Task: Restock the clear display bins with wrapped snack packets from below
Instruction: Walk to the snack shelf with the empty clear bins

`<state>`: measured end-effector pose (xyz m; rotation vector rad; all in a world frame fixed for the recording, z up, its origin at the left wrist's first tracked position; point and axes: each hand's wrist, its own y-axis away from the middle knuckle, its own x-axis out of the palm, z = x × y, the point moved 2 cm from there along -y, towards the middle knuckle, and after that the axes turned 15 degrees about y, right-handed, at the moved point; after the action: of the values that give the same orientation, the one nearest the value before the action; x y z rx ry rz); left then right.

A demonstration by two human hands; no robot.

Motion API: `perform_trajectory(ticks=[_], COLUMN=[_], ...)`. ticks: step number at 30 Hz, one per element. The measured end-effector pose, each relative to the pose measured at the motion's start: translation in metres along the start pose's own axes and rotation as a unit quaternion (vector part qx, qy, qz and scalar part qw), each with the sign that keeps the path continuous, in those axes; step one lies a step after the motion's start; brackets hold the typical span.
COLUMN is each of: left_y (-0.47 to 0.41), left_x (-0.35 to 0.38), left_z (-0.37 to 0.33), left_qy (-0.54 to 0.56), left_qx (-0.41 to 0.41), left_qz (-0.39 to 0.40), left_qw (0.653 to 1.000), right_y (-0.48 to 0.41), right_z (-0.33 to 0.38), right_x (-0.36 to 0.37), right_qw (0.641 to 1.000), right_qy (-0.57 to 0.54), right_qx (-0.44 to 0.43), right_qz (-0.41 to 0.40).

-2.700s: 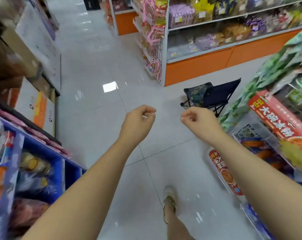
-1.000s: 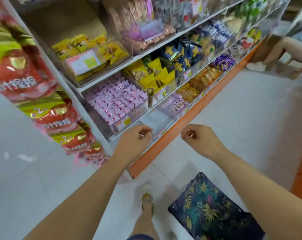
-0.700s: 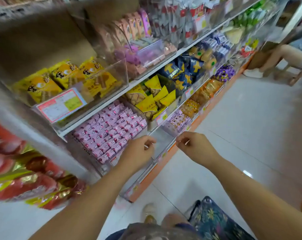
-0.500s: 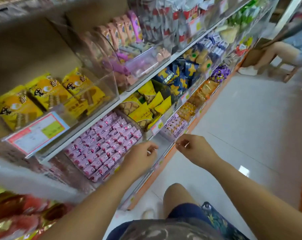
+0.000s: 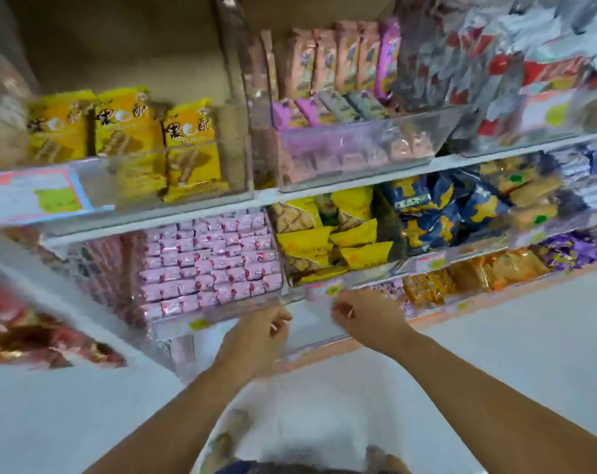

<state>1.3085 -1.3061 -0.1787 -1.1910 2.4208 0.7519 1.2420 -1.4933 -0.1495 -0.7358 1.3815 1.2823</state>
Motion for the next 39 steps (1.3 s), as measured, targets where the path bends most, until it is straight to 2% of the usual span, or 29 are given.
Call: perform_trajectory(ticks=[3, 7, 11, 17, 25, 29, 34, 39], left_y=[0.008, 0.015, 0.008, -0.032, -0.086, -0.099, -0.076, -0.033], left_x=[0.039, 0.081, 0.105, 0.148, 0.232, 0.253, 0.254, 0.241], left_z=[0.013, 0.038, 0.095, 0.214, 0.344, 0.37, 0.383, 0.389], left_qy=[0.02, 0.016, -0.014, -0.036, -0.023, -0.032, -0.044, -0.102], left_qx=[-0.049, -0.073, -0.09, -0.068, -0.013, 0.06, 0.104, 0.111], left_qz=[-0.05, -0.048, -0.043, -0.063, -0.057, -0.08, -0.126, -0.133], left_qw=[0.997, 0.996, 0.995, 0.995, 0.998, 0.994, 0.986, 0.98], right_y=[-0.009, -0.013, -0.023, -0.062, -0.102, -0.109, -0.089, -0.068], right_z=[-0.02, -0.04, -0.046, -0.045, -0.073, -0.083, -0.081, -0.076], right_x=[0.023, 0.071, 0.142, 0.28, 0.431, 0.466, 0.47, 0.461], right_qw=[0.998, 0.994, 0.994, 0.99, 0.991, 0.993, 0.989, 0.967], right_qy=[0.007, -0.052, -0.067, -0.097, -0.121, -0.112, -0.131, -0.235], right_qx=[-0.048, -0.064, -0.047, -0.027, 0.023, 0.041, 0.033, 0.05], right_qz=[0.037, 0.073, 0.077, 0.104, 0.055, 0.009, -0.054, -0.091])
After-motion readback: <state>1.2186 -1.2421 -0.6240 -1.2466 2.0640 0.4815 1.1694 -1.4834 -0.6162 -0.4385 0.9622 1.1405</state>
